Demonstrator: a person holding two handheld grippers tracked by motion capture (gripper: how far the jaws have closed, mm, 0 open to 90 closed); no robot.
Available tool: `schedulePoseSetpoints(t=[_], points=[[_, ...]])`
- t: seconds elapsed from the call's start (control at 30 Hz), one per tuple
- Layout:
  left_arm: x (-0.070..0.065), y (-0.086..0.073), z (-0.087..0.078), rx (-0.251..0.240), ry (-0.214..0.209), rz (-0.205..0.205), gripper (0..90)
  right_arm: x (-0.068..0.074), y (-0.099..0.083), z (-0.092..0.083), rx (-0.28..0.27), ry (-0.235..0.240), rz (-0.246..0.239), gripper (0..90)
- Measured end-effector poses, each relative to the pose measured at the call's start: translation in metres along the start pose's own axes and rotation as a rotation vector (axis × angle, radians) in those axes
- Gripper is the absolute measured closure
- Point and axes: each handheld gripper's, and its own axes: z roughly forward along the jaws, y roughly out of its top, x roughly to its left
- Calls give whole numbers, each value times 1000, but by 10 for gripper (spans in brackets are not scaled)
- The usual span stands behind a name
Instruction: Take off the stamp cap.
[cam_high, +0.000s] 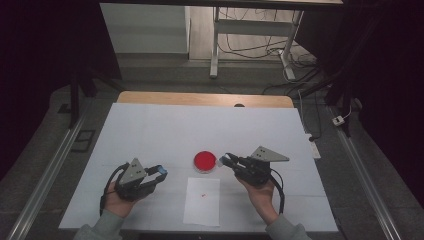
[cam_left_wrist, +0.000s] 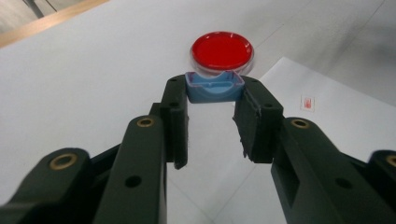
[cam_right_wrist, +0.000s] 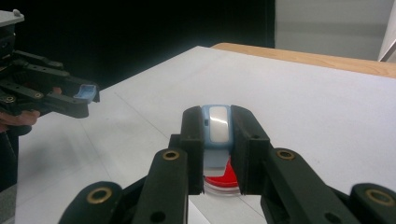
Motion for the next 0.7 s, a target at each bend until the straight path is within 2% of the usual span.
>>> schedulePoseSetpoints(t=[0.2, 0.7], points=[[2, -6, -4, 7, 1, -11, 653, 0, 0, 1, 5, -1, -5, 750], [4, -9, 0, 20, -9, -19, 652, 0, 0, 4, 17, 1, -19, 750]])
